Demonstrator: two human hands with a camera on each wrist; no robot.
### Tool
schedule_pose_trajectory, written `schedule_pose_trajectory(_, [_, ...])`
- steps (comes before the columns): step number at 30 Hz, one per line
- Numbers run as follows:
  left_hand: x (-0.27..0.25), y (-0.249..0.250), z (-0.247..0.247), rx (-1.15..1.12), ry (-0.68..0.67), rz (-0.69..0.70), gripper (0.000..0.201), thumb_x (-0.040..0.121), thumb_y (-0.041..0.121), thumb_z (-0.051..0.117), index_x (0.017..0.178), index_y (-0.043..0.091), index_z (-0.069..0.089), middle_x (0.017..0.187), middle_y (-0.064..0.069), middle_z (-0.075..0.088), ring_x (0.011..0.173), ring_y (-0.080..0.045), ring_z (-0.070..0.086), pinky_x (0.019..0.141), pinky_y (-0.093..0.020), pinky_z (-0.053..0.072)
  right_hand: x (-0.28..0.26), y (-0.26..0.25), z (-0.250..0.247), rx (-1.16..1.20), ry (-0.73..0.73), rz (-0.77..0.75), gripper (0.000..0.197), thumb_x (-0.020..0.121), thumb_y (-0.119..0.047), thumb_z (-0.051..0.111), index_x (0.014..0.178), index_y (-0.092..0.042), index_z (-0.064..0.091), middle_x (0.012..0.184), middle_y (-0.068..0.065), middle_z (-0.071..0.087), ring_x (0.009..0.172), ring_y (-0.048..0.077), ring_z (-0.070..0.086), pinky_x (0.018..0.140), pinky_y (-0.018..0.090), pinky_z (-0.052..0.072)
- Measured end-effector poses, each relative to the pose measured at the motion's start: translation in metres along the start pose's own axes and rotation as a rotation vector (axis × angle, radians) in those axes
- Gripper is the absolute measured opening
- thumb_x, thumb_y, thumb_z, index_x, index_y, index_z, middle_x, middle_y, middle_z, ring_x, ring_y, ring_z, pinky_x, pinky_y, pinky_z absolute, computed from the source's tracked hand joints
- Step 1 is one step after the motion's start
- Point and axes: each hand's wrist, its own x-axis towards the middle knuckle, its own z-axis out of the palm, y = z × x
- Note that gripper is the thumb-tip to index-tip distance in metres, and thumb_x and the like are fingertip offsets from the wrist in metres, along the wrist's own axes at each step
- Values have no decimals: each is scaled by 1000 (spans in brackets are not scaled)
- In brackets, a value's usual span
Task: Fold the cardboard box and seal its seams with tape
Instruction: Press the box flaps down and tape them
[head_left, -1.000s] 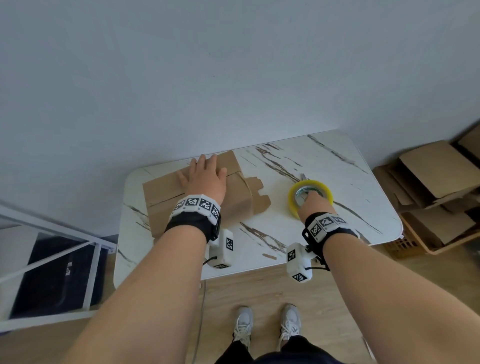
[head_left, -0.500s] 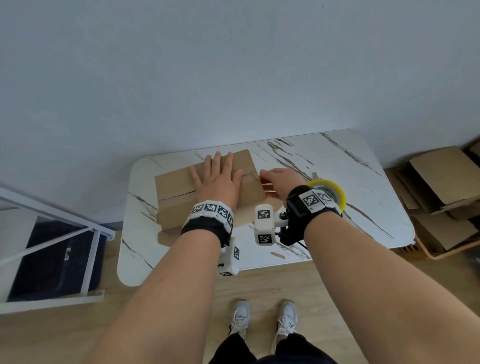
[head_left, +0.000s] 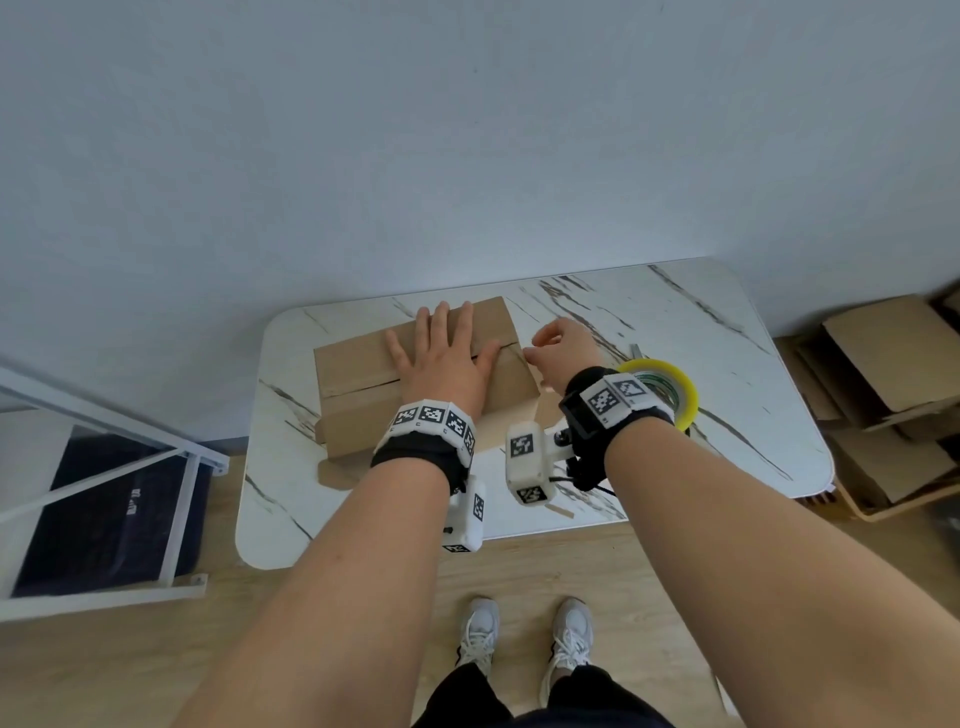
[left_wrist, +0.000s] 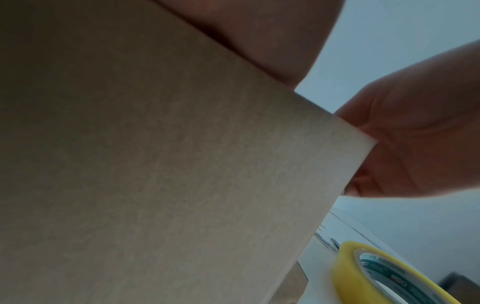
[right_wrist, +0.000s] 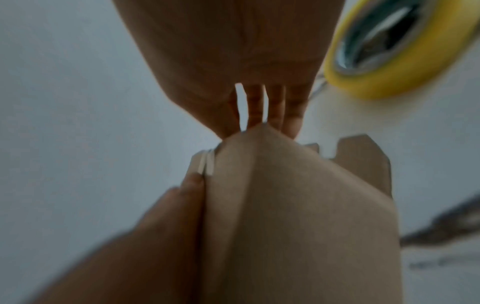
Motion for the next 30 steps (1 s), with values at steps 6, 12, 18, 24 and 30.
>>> schedule_pose_trajectory(6, [1,-1,1,10,5,4,61,96,59,15,152,34,7,161,4,4,149,-18,-6,116,-56,-12,-10,-1,0,-63,70,-165,30,84,-9,52,98,-20,77,87,-8,68,82,10,60,58,13,40])
schedule_pose_trajectory(12, [2,0,4,13,4,-3,61,97,58,16,152,33,7,161,4,3,149,-18,-7,116,-55,-12,-11,2,-2,-152,48,-105,33,79,-13,55,47,-16,47,45,-3,41,47,15,33,46,22,24])
schedule_pose_trajectory(18, [4,-7,-2,-122,9,43,52,102,30,28,152,21,16,161,0,5,149,-19,0,121,-45,-3,-20,6,4,-164,52,-101,33,85,-33,60,58,-14,56,54,4,43,52,19,36,48,25,27])
schedule_pose_trajectory(24, [-22,-56,-21,-165,269,-182,51,101,21,35,149,12,23,159,-7,14,146,-26,15,120,-40,18,-24,0,8,-180,101,-70,44,86,-29,57,50,-17,35,49,0,25,49,19,25,46,26,19])
schedule_pose_trajectory(30, [-39,-79,-29,-347,51,-570,74,98,47,36,152,10,2,146,-19,35,126,-36,47,95,-46,43,-30,1,15,-191,132,-70,42,90,-29,54,52,-15,42,49,0,33,46,17,30,44,24,21])
